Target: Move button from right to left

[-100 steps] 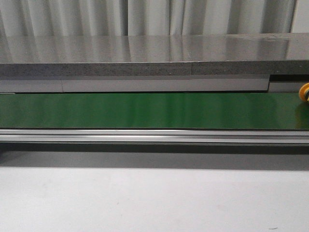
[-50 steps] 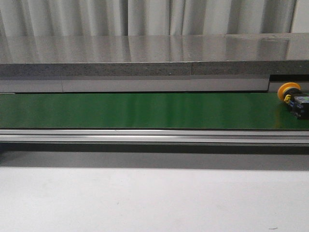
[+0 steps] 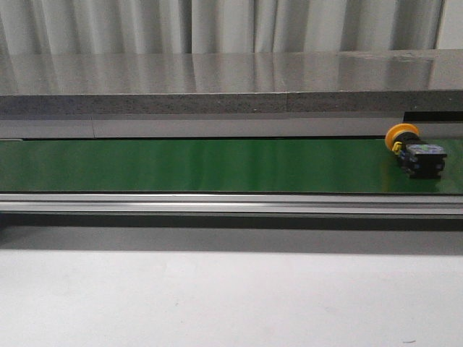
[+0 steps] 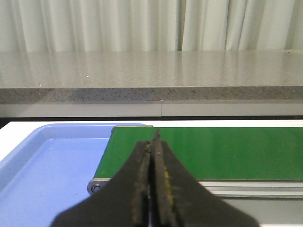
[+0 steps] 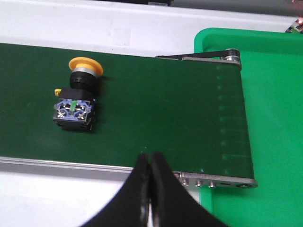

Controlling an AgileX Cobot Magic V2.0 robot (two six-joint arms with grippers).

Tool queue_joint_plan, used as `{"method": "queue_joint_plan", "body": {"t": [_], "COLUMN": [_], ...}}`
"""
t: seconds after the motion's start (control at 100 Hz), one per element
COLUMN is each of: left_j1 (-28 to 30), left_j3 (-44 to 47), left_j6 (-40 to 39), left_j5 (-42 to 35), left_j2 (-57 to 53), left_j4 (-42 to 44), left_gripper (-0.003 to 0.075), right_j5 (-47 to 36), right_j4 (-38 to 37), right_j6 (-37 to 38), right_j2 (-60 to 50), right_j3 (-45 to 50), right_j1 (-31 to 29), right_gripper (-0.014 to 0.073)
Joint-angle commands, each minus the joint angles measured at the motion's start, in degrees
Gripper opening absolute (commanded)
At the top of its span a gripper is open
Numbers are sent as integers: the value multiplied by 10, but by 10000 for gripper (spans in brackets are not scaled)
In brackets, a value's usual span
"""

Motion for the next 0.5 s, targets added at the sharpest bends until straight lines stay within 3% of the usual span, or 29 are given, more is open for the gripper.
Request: {"method": "queue_joint_plan", "body": {"t": [0.0,0.49], "left_j1": [-5,-5], "left_j3": [26,26], "left_j6": [-6,-6], "left_j5": [-47,-47], "left_j2": [-17,-17], "left_j4": [-2,-2], "left_gripper": [-20,-20], "right_j5": [-57,-94], "right_j4": [-2,7], "right_j6": [2,2], "right_j2": [-38,-281], "right_j3": [14,110], "right_j1": [0,0], "right_gripper": [-67,-67]}}
